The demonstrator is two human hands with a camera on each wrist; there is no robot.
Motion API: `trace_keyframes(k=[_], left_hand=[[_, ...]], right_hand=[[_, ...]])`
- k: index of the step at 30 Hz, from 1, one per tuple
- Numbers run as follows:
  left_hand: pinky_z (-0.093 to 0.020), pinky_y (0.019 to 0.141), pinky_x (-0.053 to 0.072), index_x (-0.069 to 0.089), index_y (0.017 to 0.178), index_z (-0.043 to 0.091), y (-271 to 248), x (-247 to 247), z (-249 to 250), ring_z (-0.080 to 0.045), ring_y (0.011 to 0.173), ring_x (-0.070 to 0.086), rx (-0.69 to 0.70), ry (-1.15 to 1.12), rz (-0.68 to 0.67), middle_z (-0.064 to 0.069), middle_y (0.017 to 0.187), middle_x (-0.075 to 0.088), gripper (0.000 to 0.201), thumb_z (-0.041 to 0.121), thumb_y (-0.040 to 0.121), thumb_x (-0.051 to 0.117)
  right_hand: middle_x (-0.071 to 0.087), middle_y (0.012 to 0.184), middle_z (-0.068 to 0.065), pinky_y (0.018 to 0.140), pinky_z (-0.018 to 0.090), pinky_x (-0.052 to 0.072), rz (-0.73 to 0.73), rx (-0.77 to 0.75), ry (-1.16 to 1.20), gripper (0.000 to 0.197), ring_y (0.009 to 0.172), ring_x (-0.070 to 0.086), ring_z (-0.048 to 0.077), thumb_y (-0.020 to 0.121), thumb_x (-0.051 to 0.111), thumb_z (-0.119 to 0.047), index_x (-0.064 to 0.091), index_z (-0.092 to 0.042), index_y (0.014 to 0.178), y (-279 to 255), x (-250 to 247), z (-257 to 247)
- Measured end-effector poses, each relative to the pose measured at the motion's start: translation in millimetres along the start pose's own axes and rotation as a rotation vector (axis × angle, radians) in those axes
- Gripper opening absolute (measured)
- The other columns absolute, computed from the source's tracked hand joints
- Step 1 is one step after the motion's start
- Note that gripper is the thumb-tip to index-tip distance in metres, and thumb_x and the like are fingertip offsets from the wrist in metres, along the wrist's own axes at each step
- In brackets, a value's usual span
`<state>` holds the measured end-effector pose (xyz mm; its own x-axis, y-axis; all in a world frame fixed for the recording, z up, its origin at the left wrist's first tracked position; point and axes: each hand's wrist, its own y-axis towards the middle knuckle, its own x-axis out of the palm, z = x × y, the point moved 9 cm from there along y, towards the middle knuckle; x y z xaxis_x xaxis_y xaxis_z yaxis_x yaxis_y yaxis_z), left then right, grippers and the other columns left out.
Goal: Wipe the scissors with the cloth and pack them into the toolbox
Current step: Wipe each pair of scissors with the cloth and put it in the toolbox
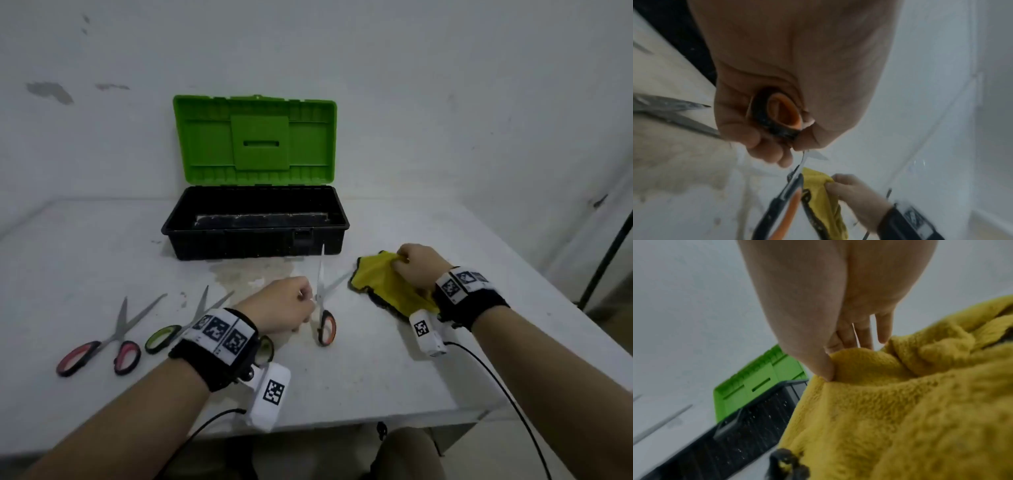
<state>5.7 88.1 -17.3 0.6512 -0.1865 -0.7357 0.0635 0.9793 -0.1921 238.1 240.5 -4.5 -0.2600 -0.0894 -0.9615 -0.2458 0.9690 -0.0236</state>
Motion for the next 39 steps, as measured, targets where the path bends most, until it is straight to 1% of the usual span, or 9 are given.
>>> trace_keyframes(k=[8, 15, 18, 23, 26, 28, 30, 33, 39], left_hand=[[-0.021, 0.045, 0.026, 0.062, 0.088, 0.015, -38.2, -15.3, -21.6, -0.01, 0.048, 0.032, 0.066, -0.59, 0.069, 0.01, 0.055, 0.042, 0.016, 0.026, 0.099, 0.06], [-0.017, 0.041, 0.027, 0.068, 0.088, 0.007, -52.0, -13.1, -24.0, -0.006, 0.042, 0.031, 0.105, -0.583, 0.106, 0.009, 0.05, 0.039, 0.023, 0.024, 0.1, 0.058], [-0.015, 0.041, 0.029, 0.068, 0.086, 0.004, -44.9, -16.5, -26.4, -0.003, 0.041, 0.033, 0.123, -0.552, 0.174, 0.013, 0.045, 0.041, 0.028, 0.029, 0.098, 0.061], [-0.019, 0.046, 0.034, 0.069, 0.071, 0.021, -33.0, -26.4, -29.5, -0.008, 0.046, 0.04, 0.157, -0.548, 0.238, 0.006, 0.054, 0.05, 0.029, 0.037, 0.095, 0.065], [-0.02, 0.055, 0.039, 0.069, 0.074, 0.019, -22.3, -32.2, -29.6, -0.01, 0.052, 0.049, 0.153, -0.531, 0.254, 0.004, 0.059, 0.058, 0.028, 0.038, 0.095, 0.065], [-0.012, 0.045, 0.034, 0.069, 0.077, 0.015, -17.2, -37.5, -28.2, 0.001, 0.041, 0.042, 0.15, -0.545, 0.266, 0.015, 0.048, 0.053, 0.027, 0.034, 0.096, 0.064], [-0.01, 0.04, 0.029, 0.068, 0.079, 0.013, -12.3, -43.1, -28.2, 0.0, 0.037, 0.038, 0.154, -0.528, 0.275, 0.016, 0.046, 0.048, 0.027, 0.033, 0.096, 0.063], [-0.015, 0.04, 0.029, 0.068, 0.08, 0.009, -7.9, -50.0, -32.0, -0.003, 0.04, 0.035, 0.171, -0.51, 0.301, 0.013, 0.049, 0.044, 0.03, 0.034, 0.096, 0.063], [-0.014, 0.04, 0.029, 0.068, 0.082, 0.009, -5.5, -45.2, -43.4, -0.001, 0.039, 0.035, 0.145, -0.531, 0.294, 0.014, 0.045, 0.045, 0.026, 0.031, 0.096, 0.063]], right_hand=[[0.062, 0.107, 0.001, 0.087, 0.039, 0.048, 0.173, -0.023, 0.559, 0.027, 0.097, 0.059, 0.021, 0.093, 0.053, -0.037, 0.053, -0.021, 0.114, -45.2, -18.1, -10.9], [0.069, 0.089, -0.005, 0.075, 0.03, 0.052, 0.085, -0.248, 0.631, 0.01, 0.084, 0.064, 0.01, 0.092, 0.06, -0.032, 0.065, -0.024, 0.097, -85.2, -3.0, -78.8], [0.068, 0.093, -0.003, 0.08, 0.031, 0.051, 0.047, -0.293, 0.658, 0.01, 0.088, 0.064, 0.012, 0.094, 0.058, -0.028, 0.063, -0.021, 0.1, -81.5, 6.5, -99.1], [0.066, 0.102, -0.001, 0.084, 0.031, 0.049, 0.04, -0.217, 0.79, 0.014, 0.097, 0.062, 0.014, 0.095, 0.052, -0.025, 0.058, -0.022, 0.107, -69.4, 16.1, -113.3], [0.065, 0.107, 0.005, 0.084, 0.035, 0.05, -0.031, -0.127, 0.982, 0.024, 0.101, 0.062, 0.018, 0.09, 0.045, -0.021, 0.057, -0.02, 0.11, -60.4, 21.8, -118.4], [0.067, 0.108, 0.008, 0.093, 0.043, 0.05, -0.054, -0.126, 1.086, 0.033, 0.106, 0.061, 0.025, 0.084, 0.043, -0.018, 0.063, -0.022, 0.109, -54.0, 23.1, -118.7], [0.068, 0.114, 0.007, 0.096, 0.04, 0.05, -0.079, -0.188, 1.171, 0.032, 0.11, 0.061, 0.024, 0.092, 0.046, -0.012, 0.063, -0.022, 0.118, -52.8, 24.5, -122.0], [0.067, 0.121, 0.006, 0.093, 0.034, 0.053, -0.058, -0.265, 1.18, 0.033, 0.111, 0.064, 0.019, 0.098, 0.053, -0.015, 0.057, -0.016, 0.131, -54.6, 25.6, -125.8], [0.066, 0.104, -0.003, 0.084, 0.03, 0.051, 0.084, -0.248, 0.855, 0.02, 0.096, 0.062, 0.011, 0.099, 0.049, -0.034, 0.057, -0.023, 0.113, -56.0, 22.6, -132.0]])
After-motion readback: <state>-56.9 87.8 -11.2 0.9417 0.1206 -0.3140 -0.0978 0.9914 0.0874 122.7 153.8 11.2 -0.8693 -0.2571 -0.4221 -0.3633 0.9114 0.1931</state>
